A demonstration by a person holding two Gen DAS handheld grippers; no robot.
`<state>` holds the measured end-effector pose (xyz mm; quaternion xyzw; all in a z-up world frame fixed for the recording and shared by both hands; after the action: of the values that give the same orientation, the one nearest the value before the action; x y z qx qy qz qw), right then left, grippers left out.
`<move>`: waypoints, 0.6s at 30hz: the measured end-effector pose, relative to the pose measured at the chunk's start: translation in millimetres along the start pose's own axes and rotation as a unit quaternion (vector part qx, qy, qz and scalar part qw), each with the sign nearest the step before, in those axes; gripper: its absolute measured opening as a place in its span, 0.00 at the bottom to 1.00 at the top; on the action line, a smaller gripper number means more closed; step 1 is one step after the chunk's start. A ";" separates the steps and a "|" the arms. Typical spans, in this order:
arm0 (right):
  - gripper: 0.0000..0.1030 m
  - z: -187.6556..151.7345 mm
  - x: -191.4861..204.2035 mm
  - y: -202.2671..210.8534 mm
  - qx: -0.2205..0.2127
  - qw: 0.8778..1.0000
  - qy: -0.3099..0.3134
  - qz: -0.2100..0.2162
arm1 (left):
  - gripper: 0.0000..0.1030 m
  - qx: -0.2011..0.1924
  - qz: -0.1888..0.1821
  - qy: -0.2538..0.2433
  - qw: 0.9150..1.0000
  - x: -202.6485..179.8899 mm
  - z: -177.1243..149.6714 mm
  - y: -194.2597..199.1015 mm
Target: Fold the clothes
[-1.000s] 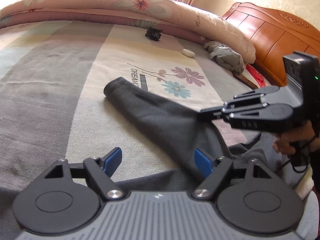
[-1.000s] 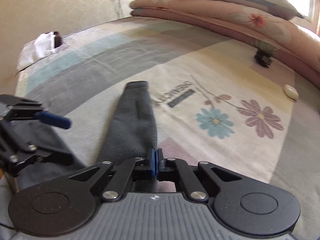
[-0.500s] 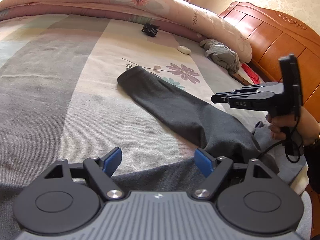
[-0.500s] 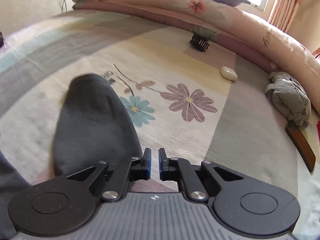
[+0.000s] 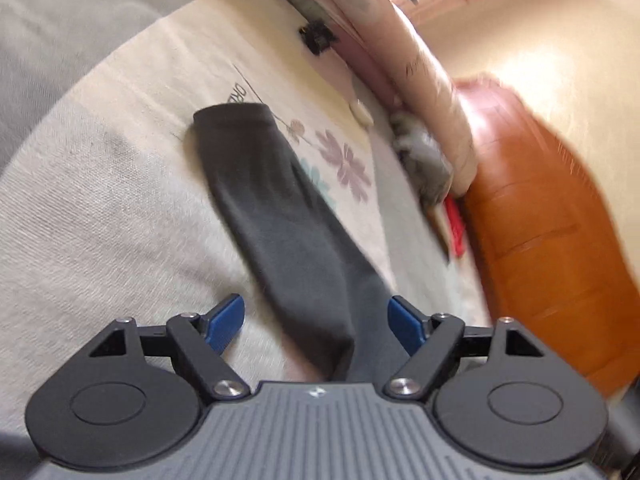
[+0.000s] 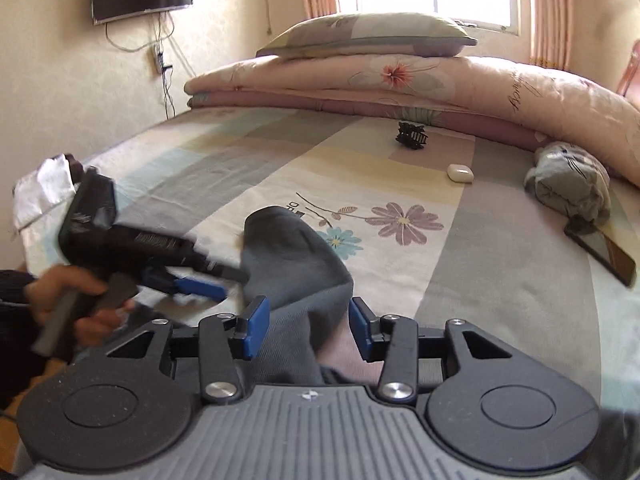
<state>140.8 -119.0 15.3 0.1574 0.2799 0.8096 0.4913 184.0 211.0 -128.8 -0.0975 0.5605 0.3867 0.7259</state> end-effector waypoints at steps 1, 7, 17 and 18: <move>0.49 -6.2 -4.3 5.5 -0.002 1.000 -0.011 -0.004 | 0.76 -0.010 -0.004 0.012 1.000 4.1 4.1 -1.6; 0.50 -39.5 -34.8 20.7 -0.004 0.996 -0.089 -0.007 | 0.67 -0.033 0.011 0.019 0.999 8.6 25.4 -20.2; 0.51 -52.8 -59.7 32.2 -0.020 0.991 -0.131 0.002 | 0.69 0.006 0.006 -0.012 1.000 -1.3 21.7 -40.7; 0.51 -54.6 -61.0 33.4 -0.019 0.991 -0.131 0.001 | 0.68 0.004 0.003 -0.012 1.000 0.1 23.0 -41.3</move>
<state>116.8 -201.3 -6.6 0.2526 0.1973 0.7876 0.5263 228.7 196.1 -132.8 -0.0883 0.5538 0.3872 0.7319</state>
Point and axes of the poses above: each gripper's, at about its wrist camera, not at the fingertips, and y roughly against the way its jaws point, x to its left, z to its top, the point moved 1 cm from there along -y, roughly the way its jaws point, and after that the axes turned 14 degrees about -z, right-handed, at the moved point
